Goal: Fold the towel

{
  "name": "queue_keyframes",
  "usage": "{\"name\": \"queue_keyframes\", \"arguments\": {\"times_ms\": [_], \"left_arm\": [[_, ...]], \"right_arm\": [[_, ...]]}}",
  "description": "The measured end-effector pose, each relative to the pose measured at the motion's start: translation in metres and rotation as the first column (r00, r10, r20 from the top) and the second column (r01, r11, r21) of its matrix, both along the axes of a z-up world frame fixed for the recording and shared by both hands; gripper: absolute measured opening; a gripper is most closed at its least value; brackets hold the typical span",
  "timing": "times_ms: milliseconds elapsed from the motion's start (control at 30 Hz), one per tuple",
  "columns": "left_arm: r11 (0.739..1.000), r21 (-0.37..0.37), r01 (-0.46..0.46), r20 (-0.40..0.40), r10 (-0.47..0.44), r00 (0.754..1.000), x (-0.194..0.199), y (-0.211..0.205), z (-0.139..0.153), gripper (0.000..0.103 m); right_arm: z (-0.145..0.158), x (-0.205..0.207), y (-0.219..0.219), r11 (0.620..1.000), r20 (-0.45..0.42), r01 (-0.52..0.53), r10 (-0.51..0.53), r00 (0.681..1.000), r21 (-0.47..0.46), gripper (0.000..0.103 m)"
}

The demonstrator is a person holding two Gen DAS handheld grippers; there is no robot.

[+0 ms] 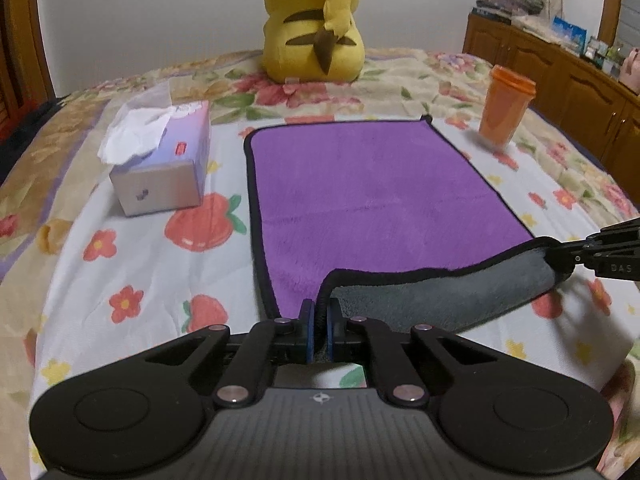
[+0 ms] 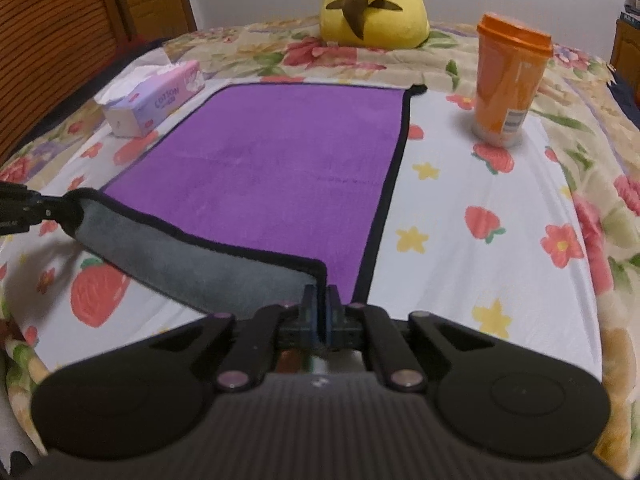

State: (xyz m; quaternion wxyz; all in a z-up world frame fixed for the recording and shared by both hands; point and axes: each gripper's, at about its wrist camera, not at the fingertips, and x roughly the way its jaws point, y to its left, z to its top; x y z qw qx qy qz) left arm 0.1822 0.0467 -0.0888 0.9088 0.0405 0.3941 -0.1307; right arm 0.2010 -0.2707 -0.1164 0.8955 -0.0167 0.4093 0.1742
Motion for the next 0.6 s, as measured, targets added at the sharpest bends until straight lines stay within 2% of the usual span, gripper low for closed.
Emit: {"name": "queue_keyframes", "arguments": {"times_ms": [600], "left_arm": [[0.999,-0.038,-0.007,0.093,0.010,0.996,-0.004,0.001,0.018,0.009]], "right_arm": [[0.030,-0.005,-0.004,0.998,0.152,-0.002,-0.007,0.988,0.056,0.004]]}}
